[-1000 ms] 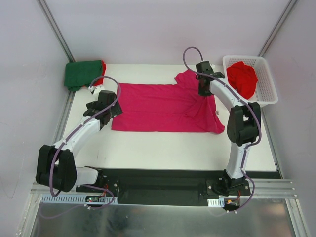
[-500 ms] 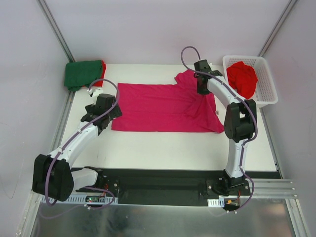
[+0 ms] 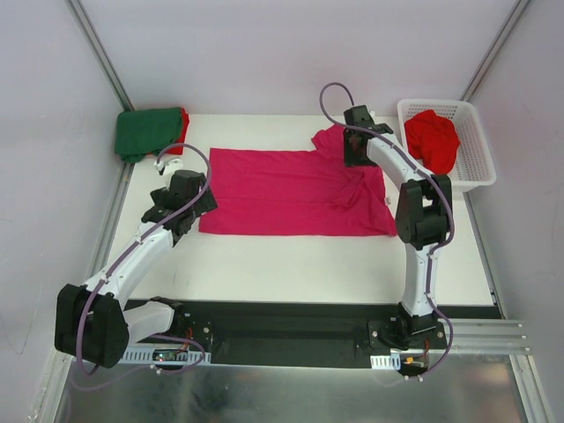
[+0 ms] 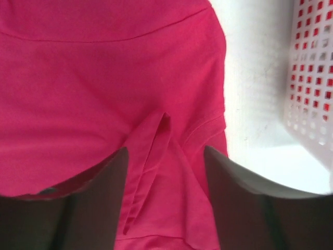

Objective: Fold and stack the t-shirts
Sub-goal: Fold the flattened tshirt in 1/3 of the way

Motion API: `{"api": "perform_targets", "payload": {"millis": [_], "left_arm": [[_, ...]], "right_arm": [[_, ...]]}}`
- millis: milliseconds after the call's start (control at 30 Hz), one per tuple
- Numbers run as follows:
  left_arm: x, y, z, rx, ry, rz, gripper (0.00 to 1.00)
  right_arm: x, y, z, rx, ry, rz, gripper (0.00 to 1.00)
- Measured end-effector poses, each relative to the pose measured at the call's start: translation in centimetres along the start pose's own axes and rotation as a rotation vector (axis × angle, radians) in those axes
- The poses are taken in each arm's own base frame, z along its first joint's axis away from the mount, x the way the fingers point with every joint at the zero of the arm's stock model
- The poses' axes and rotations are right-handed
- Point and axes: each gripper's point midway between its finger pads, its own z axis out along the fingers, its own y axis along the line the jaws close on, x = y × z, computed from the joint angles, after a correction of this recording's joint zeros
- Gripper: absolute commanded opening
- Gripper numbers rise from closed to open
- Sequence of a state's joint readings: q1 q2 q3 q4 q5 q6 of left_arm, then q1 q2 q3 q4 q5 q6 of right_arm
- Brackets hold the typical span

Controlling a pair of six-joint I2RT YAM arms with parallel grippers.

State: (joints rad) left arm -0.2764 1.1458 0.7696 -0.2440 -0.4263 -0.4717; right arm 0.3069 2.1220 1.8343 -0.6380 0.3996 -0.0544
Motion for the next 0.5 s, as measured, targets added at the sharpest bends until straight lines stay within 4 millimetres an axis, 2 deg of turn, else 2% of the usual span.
{"api": "perform_targets", "payload": {"millis": [67, 200, 300, 367, 500], "left_arm": [[-0.1, -0.1, -0.2, 0.006, -0.004, 0.001, 0.99], [0.1, -0.6, -0.4, 0.024, -0.002, 0.007, 0.99], [0.8, -2.1, -0.7, 0.070, 0.013, 0.048, 0.99], [1.6, -4.2, -0.9, 0.118, 0.024, 0.104, 0.99], [3.4, -11.6, -1.3, 0.254, 0.039, 0.295, 0.99]], "right_arm": [[0.0, -0.1, 0.0, 0.005, 0.000, -0.005, 0.76], [0.0, -0.5, -0.4, 0.012, -0.015, 0.000, 0.79], [1.1, -1.4, -2.3, 0.009, -0.016, 0.018, 0.80], [1.6, -2.0, -3.9, -0.001, -0.030, 0.050, 0.80], [3.0, -3.8, -8.8, -0.036, -0.079, 0.143, 0.80]]}}
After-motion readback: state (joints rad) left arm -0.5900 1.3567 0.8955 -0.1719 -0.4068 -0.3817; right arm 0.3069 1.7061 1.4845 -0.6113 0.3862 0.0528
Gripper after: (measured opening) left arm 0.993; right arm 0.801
